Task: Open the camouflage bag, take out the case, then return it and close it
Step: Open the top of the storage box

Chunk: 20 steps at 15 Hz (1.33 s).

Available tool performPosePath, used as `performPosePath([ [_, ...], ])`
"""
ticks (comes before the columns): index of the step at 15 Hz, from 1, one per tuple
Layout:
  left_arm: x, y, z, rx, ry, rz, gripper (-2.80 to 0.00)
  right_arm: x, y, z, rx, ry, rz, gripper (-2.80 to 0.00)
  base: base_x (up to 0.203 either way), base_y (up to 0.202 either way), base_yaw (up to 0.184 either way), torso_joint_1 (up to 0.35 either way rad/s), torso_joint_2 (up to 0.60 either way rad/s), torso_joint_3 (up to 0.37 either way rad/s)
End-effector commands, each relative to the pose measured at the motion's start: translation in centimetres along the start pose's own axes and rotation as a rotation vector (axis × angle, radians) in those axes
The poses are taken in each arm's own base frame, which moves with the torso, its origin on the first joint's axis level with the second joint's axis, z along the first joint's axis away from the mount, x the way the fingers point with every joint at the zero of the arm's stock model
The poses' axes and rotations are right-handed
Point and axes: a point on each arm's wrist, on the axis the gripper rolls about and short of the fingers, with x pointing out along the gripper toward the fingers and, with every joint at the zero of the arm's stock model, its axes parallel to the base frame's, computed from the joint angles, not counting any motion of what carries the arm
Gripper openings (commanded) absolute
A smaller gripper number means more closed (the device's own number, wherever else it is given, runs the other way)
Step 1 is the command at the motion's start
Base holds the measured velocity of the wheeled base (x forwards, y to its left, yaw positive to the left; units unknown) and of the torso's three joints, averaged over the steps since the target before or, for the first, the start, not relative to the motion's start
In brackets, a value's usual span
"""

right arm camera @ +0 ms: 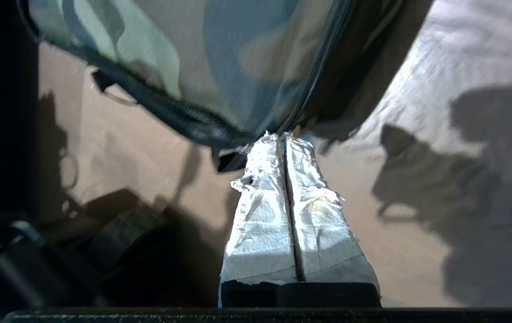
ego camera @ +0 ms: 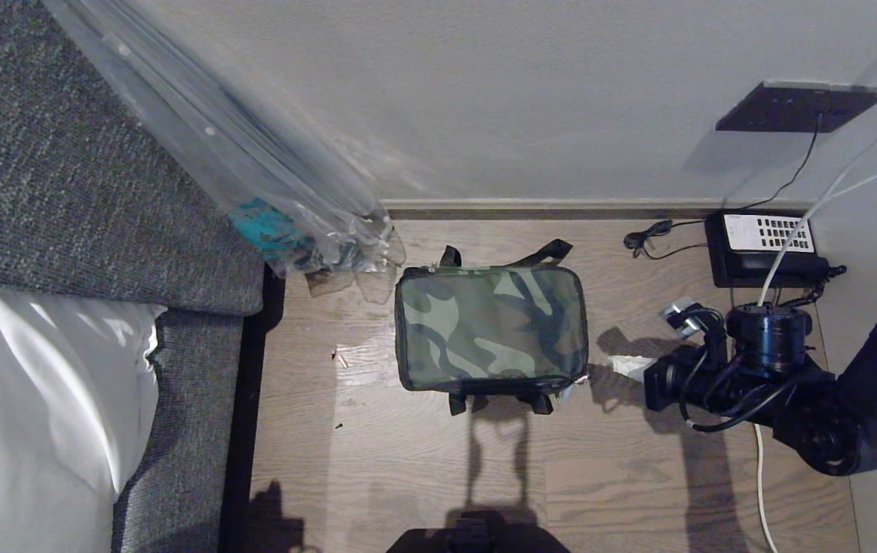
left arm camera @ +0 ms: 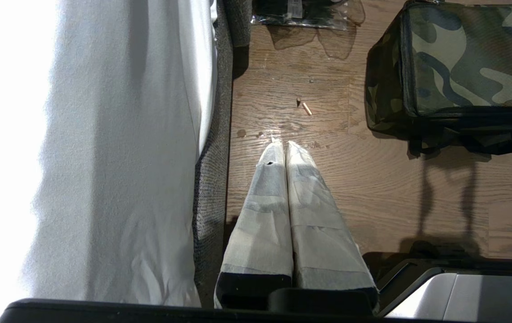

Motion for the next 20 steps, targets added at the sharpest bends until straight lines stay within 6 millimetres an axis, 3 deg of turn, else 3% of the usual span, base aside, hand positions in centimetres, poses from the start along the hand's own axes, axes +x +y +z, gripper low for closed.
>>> performPosePath([
  [1, 0.0, 0.0, 0.0, 0.002, -0.001, -0.001, -2.8, 0.5, -0.1, -0.7, -0.005, -0.006, 0.001, -2.8, 0.0, 0.0, 0.0, 0.0, 0.0, 0.0],
  [3, -0.1, 0.0, 0.3, 0.018, -0.02, -0.003, -2.8, 0.6, -0.2, -0.7, -0.012, -0.019, -0.018, -2.8, 0.0, 0.0, 0.0, 0.0, 0.0, 0.0],
  [8, -0.6, -0.4, 4.4, -0.026, -0.06, -0.196, -2.8, 1.3, -0.3, -1.0, -0.011, -0.015, -0.014, -2.8, 0.0, 0.0, 0.0, 0.0, 0.0, 0.0],
  [13, 3.0, -0.6, 9.9, -0.212, 0.092, -0.268, -2.8, 1.5, -0.3, -1.0, -0.006, -0.014, -0.01, -2.8, 0.0, 0.0, 0.0, 0.0, 0.0, 0.0],
  [17, 10.6, -0.8, 13.5, -0.339, 0.274, -0.33, -2.8, 1.6, -0.3, -0.7, 0.005, -0.022, -0.01, -2.8, 0.0, 0.0, 0.0, 0.0, 0.0, 0.0],
  [20, 16.7, -1.5, 13.5, -0.428, 0.421, -0.415, -2.8, 1.9, -0.5, -0.2, 0.018, -0.039, -0.012, -2.8, 0.0, 0.0, 0.0, 0.0, 0.0, 0.0],
])
